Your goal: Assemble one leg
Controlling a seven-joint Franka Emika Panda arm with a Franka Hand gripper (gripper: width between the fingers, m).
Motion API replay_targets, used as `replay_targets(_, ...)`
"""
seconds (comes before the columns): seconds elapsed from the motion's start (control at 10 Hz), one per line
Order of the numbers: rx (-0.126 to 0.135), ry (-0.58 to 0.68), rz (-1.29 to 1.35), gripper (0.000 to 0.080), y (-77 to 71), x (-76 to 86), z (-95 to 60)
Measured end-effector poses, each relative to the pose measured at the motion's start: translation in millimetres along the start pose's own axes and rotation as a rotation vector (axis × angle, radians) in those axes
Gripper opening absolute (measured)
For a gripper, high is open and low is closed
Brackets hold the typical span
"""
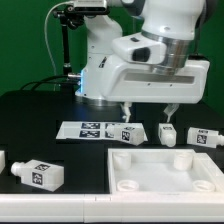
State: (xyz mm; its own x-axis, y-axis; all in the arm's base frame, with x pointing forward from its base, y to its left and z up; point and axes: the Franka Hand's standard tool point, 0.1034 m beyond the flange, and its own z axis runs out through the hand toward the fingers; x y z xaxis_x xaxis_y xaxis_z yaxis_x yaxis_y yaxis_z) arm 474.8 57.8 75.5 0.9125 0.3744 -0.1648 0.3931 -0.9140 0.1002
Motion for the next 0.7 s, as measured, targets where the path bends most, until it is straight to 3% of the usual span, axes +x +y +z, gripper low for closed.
replay_targets(0.1,0.009,0.018,-0.007,0.0648,-1.2,-2.8,2.3)
replay_targets(0.2,0.031,0.046,0.052,0.0648,6.7,-4.0,2.6)
replay_targets(0.5,0.032,0.045,0.035,0.0648,6.4,-4.2,3.4)
replay_targets(0.6,0.012,0.063,-0.037,0.0648,1.3,-4.1,4.0)
replay_targets(0.7,-0.012,0.087,-0.162,0.0648,-13.7,-12.7,8.7)
